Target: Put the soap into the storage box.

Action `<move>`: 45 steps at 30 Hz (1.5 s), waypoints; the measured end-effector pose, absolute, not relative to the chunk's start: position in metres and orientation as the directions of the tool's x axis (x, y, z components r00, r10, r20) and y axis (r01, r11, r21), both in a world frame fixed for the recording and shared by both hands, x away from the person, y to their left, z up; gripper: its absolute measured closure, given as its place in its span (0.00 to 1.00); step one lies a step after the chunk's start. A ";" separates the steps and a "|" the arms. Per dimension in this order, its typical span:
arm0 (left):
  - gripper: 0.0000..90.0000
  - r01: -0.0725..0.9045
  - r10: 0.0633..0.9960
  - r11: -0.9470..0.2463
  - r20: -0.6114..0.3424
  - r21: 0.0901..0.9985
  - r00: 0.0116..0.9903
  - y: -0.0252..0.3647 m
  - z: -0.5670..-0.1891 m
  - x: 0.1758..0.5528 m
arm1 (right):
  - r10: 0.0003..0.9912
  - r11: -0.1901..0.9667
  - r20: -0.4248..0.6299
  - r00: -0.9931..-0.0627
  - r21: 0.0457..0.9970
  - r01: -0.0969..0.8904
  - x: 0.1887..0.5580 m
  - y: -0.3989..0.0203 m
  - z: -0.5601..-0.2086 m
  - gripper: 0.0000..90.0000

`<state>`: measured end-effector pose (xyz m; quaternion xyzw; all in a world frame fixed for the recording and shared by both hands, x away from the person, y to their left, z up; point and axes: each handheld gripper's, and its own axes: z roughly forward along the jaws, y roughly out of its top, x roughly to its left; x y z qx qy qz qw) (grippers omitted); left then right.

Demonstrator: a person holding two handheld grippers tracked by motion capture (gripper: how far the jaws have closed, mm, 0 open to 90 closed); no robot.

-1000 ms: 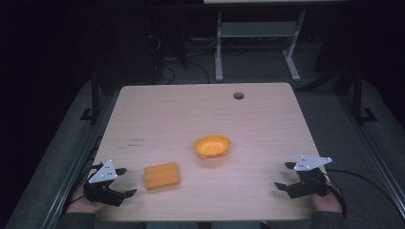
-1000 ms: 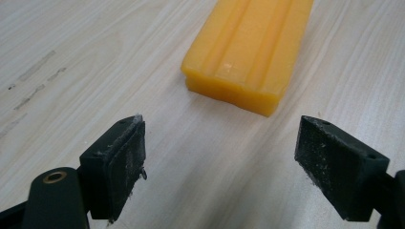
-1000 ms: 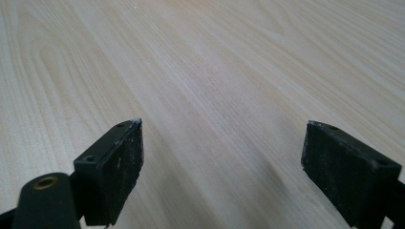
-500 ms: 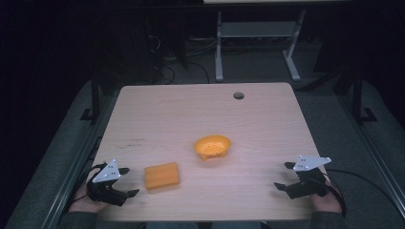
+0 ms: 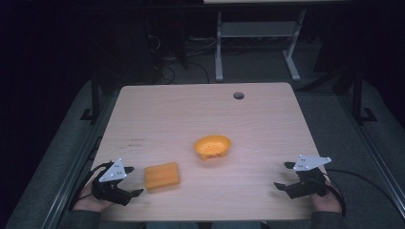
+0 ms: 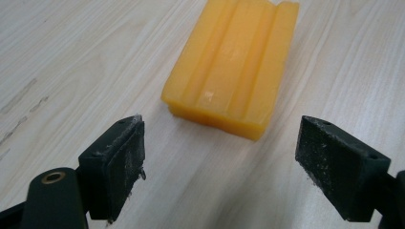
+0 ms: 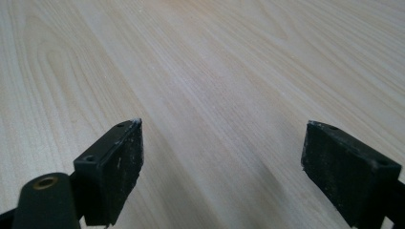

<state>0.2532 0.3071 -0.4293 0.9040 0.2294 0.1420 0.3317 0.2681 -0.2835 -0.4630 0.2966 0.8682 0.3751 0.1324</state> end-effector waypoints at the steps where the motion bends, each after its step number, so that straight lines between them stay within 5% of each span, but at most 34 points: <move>1: 0.19 0.321 0.509 -0.675 0.105 0.665 0.854 0.307 -0.429 0.253 | 0.614 0.543 -0.007 -0.789 0.730 0.416 0.268 -0.283 -0.463 0.15; 45: 0.19 0.237 0.366 -0.802 0.138 0.549 0.920 0.252 -0.416 0.285 | 0.609 0.540 0.002 -0.793 0.732 0.416 0.267 -0.282 -0.464 0.15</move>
